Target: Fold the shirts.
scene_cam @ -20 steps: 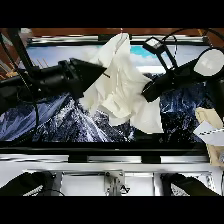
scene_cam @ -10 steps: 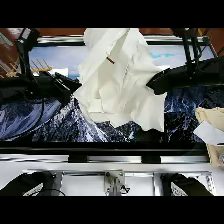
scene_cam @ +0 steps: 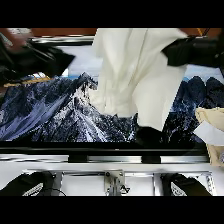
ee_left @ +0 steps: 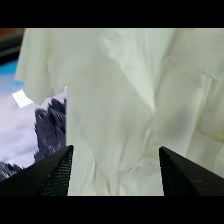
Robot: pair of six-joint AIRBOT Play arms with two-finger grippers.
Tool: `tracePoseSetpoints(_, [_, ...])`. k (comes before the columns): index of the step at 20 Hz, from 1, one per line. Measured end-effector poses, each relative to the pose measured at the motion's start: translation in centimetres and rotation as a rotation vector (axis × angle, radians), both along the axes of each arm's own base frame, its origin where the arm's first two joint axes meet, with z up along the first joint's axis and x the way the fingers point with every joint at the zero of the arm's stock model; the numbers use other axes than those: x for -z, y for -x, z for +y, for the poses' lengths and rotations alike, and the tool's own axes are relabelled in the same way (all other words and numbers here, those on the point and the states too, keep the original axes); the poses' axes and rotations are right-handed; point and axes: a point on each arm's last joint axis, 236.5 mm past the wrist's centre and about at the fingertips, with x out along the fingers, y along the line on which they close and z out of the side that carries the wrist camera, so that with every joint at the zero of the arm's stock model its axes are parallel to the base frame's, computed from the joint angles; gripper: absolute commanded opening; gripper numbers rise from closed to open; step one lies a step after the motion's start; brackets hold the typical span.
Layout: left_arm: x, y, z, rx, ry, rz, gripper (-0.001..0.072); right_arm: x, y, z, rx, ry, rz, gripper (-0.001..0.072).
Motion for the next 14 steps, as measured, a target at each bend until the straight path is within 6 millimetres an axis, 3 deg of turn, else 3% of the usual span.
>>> tracePoseSetpoints(3, [-6.1, 0.4, 1.8, -0.049, 0.06, -0.139, 0.064, -4.1, -1.5, -4.5, 0.192, 0.044, -0.137, 0.0072])
tracePoseSetpoints(6, [-9.0, 1.1, 2.8, -0.07, 0.084, -0.204, 0.064, -7.7, -1.9, -11.0, 0.446, 0.127, -0.246, 0.0072])
tracePoseSetpoints(8, [-9.2, 1.4, 2.9, -0.067, 0.079, -0.205, 0.0639, -8.7, -1.0, -16.4, 0.637, 0.2, -0.261, 0.0072])
tracePoseSetpoints(11, [-8.9, 1.7, 2.9, -0.058, 0.06, -0.189, 0.0639, -8.7, 1.5, -24.8, 0.911, 0.27, -0.216, 0.0072])
tracePoseSetpoints(14, [-8.2, 2.0, 2.8, -0.045, 0.04, -0.163, 0.0639, -8.6, 4.6, -31.4, 1.128, 0.292, -0.184, 0.0072])
